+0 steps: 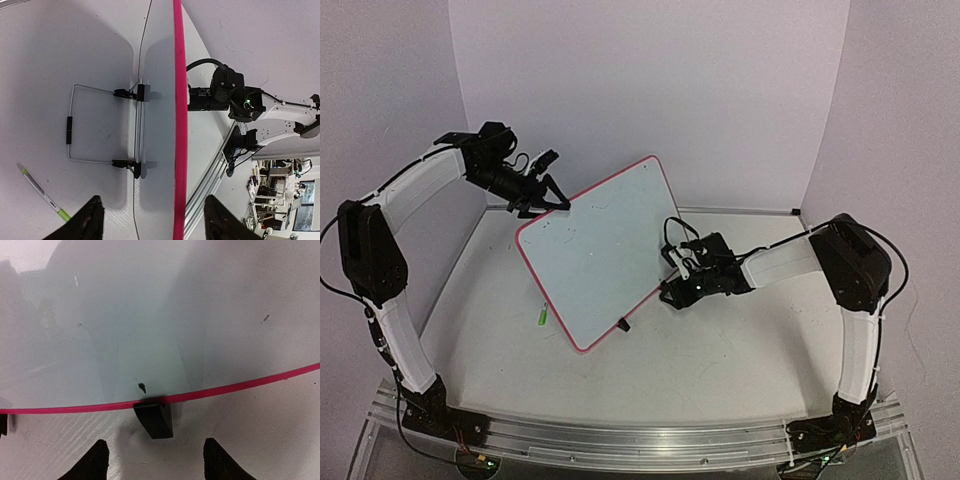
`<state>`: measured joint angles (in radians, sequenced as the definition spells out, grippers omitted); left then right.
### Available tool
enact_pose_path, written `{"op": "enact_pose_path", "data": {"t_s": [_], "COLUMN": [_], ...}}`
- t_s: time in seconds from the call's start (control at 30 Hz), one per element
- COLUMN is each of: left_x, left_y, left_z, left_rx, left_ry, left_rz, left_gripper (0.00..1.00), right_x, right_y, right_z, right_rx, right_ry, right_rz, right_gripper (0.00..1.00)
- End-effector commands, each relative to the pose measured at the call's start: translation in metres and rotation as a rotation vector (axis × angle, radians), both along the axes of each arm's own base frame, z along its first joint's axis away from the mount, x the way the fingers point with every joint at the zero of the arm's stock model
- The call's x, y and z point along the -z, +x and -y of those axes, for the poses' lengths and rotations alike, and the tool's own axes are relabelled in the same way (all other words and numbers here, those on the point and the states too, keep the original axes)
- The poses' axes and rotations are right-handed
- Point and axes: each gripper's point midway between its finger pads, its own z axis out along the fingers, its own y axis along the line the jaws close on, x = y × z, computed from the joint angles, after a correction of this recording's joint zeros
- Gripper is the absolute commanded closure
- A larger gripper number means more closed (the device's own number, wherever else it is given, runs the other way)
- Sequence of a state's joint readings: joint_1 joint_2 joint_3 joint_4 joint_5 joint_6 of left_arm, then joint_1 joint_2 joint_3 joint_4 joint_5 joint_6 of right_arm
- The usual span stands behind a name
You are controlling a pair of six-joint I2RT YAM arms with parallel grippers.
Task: Write a sentence on the whiteboard
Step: Move the whiteboard to the center of the board, then move the whiteboard stand to the center of the board.
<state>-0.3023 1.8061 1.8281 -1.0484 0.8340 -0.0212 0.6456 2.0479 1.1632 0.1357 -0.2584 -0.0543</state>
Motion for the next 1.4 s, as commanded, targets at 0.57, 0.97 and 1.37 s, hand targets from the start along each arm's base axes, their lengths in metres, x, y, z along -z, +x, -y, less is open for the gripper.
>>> {"op": "enact_pose_path", "data": {"t_s": [0.57,0.97,1.37], "left_x": [-0.081,-0.071,-0.063], "left_y": [0.022,0.013,0.017], "left_z": [-0.065,-0.087,-0.111], "left_rx": [-0.386,-0.436,-0.54], "left_ry": [0.085,0.095,0.142], "left_rz": [0.455,0.431,0.471], "left_gripper": [0.05,0.04,0.04], "right_x": [0.003,-0.003,-0.008], "right_y": [0.026,0.029,0.027], "right_z": [-0.022,-0.014,0.044], "right_rx": [-0.031,0.088,0.491], "right_ry": [0.011,-0.031,-0.124], "right_rz": [0.093,0.184,0.221], "right_gripper": [0.59,0.9,1.0]}}
